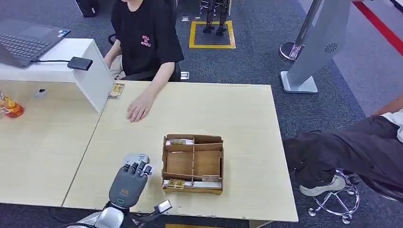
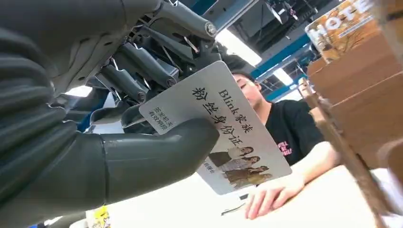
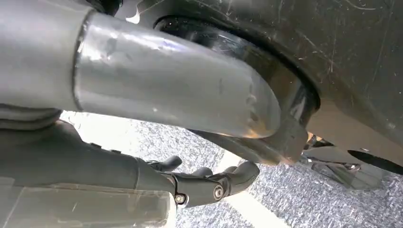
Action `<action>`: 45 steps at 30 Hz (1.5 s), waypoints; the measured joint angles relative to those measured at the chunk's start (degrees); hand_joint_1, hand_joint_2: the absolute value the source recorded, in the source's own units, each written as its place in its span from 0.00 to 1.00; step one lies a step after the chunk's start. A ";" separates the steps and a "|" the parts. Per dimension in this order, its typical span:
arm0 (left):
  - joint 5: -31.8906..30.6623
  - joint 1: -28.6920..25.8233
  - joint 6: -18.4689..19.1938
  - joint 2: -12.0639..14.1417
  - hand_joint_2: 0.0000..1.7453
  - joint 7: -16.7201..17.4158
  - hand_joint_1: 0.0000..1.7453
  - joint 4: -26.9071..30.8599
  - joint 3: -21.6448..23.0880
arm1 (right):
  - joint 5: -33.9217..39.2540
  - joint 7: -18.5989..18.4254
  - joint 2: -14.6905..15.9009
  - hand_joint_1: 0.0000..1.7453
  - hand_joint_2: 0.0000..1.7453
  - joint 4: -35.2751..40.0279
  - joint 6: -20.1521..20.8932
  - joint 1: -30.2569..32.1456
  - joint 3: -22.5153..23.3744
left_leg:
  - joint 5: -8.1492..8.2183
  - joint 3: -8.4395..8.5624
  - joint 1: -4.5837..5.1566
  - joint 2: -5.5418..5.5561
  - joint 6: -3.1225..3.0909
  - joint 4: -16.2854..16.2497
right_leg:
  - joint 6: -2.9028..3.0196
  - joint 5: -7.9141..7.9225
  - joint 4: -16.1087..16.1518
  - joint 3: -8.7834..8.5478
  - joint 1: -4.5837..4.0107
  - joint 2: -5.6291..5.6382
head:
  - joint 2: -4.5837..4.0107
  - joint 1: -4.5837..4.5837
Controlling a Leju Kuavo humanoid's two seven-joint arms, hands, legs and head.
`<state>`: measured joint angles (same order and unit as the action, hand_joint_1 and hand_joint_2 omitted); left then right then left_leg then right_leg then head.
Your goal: Pass the card to the sensor for recognition and then transmit it.
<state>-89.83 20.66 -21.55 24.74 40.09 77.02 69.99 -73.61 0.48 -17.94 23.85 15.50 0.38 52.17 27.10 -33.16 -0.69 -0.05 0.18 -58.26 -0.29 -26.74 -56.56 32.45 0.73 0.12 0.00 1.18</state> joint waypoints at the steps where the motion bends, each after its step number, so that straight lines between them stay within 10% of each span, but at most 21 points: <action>1: 0.00 0.23 0.22 0.09 1.00 0.00 1.00 0.09 -0.28 | -0.04 0.00 -0.07 0.00 0.00 0.00 0.00 0.00 0.11 | 0.00 0.00 0.00 0.00 0.00 0.00 | 0.00 0.00 0.00 0.00 0.00 0.00 | 0.00 0.02; 45: 0.00 -0.93 2.86 1.05 1.00 0.00 1.00 0.17 -1.38 | -2.54 0.87 -0.28 0.00 0.00 0.00 0.09 -0.32 2.14 | -0.02 -0.01 0.00 0.00 0.03 0.00 | 0.00 0.00 0.00 0.00 0.00 0.01 | 0.00 0.00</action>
<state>-89.83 19.73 -18.69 25.79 40.09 77.20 68.61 -76.15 1.36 -18.23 23.85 15.58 0.06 54.31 27.08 -33.17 -0.69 -0.05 0.22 -58.25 -0.29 -26.74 -56.56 32.44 0.73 0.13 0.00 1.18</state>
